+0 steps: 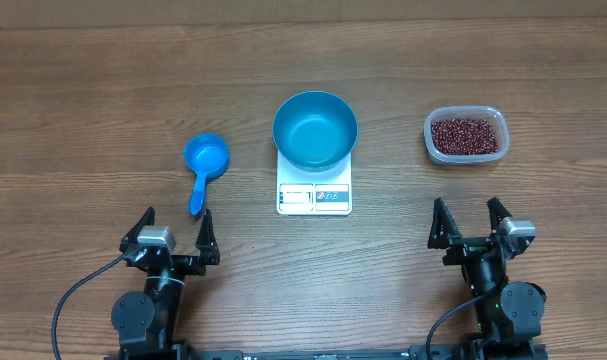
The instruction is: Scoop item into bowl and weigh 150g on scale
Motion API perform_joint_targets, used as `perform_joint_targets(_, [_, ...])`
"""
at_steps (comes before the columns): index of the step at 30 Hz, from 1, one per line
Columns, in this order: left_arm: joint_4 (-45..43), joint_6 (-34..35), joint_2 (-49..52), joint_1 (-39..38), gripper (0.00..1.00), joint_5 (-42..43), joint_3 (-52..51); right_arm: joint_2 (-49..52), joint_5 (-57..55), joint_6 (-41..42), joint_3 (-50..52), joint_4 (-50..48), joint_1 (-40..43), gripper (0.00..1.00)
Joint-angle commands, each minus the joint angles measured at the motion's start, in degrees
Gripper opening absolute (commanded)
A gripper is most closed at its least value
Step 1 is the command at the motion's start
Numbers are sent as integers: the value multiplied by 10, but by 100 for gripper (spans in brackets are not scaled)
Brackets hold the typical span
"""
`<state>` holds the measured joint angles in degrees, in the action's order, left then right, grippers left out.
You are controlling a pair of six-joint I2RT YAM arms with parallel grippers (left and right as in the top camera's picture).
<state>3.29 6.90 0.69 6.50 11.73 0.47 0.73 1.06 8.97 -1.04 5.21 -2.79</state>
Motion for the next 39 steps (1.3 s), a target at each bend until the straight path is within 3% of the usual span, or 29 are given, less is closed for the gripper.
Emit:
perform_joint_targets(1, [1, -11, -4, 3, 100, -2, -2, -6, -3, -3, 6, -4, -4, 100])
perform_joint_targets(13, [5, -11, -4, 3, 100, 0, 1, -6, -3, -3, 6, -4, -4, 100])
perform_joint_targets(25, [120, -20, 30, 3, 100, -8, 113, -6, -3, -3, 6, -4, -4, 100])
perform_joint_targets(34, [168, -57, 214, 3, 100, -8, 247, -6, -3, -3, 6, -4, -4, 100])
perform_joint_targets(39, [280, -87, 379, 3, 100, -8, 392, -6, -3, -3, 6, -4, -4, 100])
